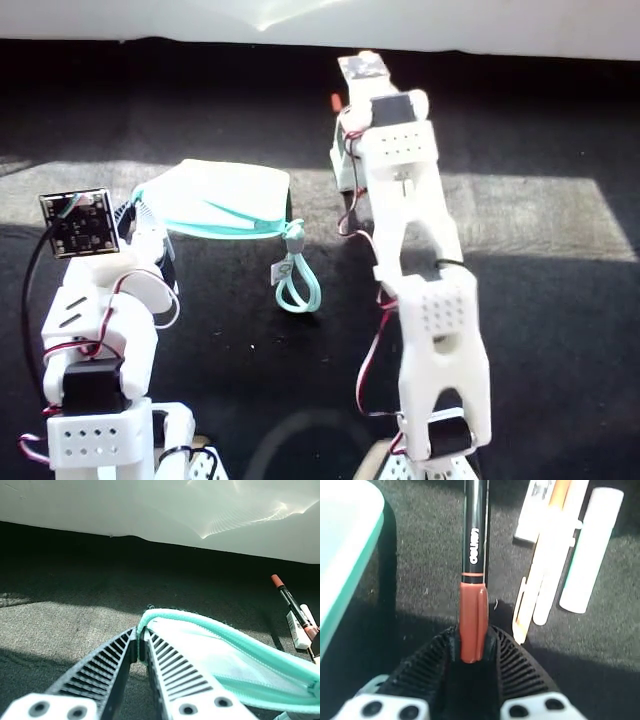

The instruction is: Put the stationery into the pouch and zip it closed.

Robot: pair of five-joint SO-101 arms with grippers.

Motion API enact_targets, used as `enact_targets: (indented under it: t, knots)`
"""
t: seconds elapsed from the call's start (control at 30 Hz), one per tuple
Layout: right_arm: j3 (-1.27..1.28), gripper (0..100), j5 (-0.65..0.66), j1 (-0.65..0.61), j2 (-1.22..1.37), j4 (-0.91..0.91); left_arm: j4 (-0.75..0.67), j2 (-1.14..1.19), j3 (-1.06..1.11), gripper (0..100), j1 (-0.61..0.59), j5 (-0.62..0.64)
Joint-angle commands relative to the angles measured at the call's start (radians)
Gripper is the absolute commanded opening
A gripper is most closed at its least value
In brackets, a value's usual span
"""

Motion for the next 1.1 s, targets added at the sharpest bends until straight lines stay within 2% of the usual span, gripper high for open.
enact_targets:
  t: [0.0,0.27,0.5,0.7,0.77,0.9,1.07]
  knots:
    - [0.43,0.5,-0.003,-0.01,-0.366,-0.016,-0.025,-0.01,-0.005,1,-0.004,-0.006]
    - [1.242,0.5,0.009,0.019,-0.714,-0.331,-0.025,-0.01,-0.01,1,-0.004,-0.006]
    - [1.699,0.5,0.204,0.028,-0.889,-0.455,-0.026,-0.01,-0.01,1,0.002,-0.006]
    - [1.778,1.2,0.258,0.027,-0.972,-0.423,-0.026,-0.01,-0.01,1,0.002,-0.006]
    - [1.751,6.1,0.256,0.021,-0.984,-0.374,-0.026,-0.01,-0.01,1,0.002,-0.006]
    - [1.656,24.0,0.259,0.021,-0.993,-0.289,-0.026,-0.01,-0.008,1,0.002,-0.006]
    - [1.471,24.1,0.247,0.021,-0.987,-0.242,-0.026,-0.01,-0.008,1,0.002,-0.006]
